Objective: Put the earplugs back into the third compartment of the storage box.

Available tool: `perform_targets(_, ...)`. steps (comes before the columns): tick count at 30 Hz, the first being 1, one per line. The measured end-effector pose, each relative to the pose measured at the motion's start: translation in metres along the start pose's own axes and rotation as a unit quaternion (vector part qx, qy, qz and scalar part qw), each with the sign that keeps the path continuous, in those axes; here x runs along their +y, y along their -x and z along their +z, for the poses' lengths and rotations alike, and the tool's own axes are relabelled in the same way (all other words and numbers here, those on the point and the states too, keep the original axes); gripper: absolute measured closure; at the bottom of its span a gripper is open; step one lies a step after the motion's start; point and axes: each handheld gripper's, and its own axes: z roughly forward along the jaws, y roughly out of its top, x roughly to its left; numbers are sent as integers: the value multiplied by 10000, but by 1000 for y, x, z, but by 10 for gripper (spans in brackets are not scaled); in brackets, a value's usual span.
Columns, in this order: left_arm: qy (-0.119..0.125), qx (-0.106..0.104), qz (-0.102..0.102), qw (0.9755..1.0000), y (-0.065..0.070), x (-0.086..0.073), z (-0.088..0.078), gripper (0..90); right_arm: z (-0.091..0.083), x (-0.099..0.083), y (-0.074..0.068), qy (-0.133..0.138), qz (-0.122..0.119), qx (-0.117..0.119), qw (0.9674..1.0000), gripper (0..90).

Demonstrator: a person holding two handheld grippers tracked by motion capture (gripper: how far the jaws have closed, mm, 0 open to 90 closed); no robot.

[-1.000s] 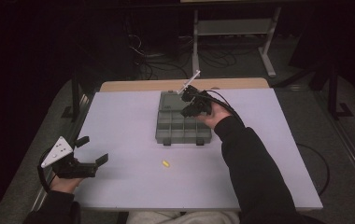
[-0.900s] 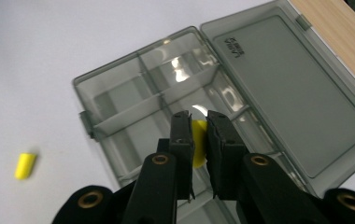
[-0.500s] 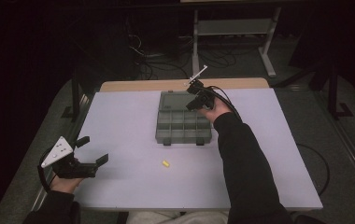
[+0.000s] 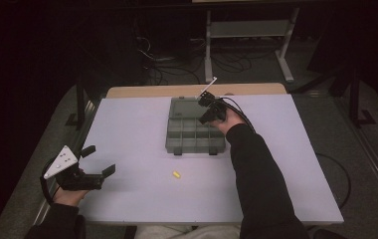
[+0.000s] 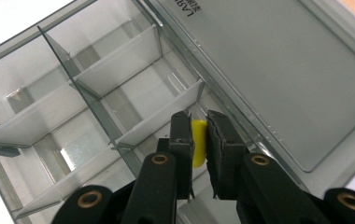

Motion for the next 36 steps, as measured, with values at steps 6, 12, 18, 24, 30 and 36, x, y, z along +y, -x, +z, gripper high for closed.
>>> perform_targets(6,-15,-1,-3,10000,0,0,0,0,4,-4,1,-8,8,43,10000,732)
perform_targets(12,-24,-1,-6,10000,0,0,0,0,-10,-6,0,240,68,26,9997,400)
perform_targets(18,-33,2,-13,10000,0,0,0,0,-25,-6,-7,279,92,143,9995,47)
perform_targets(24,-30,14,-5,10000,0,0,0,0,-37,-4,-24,302,-140,111,9994,0)
perform_targets(30,-32,22,-2,10000,0,0,0,0,-49,-5,-40,404,-280,103,9987,0)
perform_targets(36,-30,25,-7,10000,0,0,0,0,-57,-9,-52,575,-376,175,9975,0)
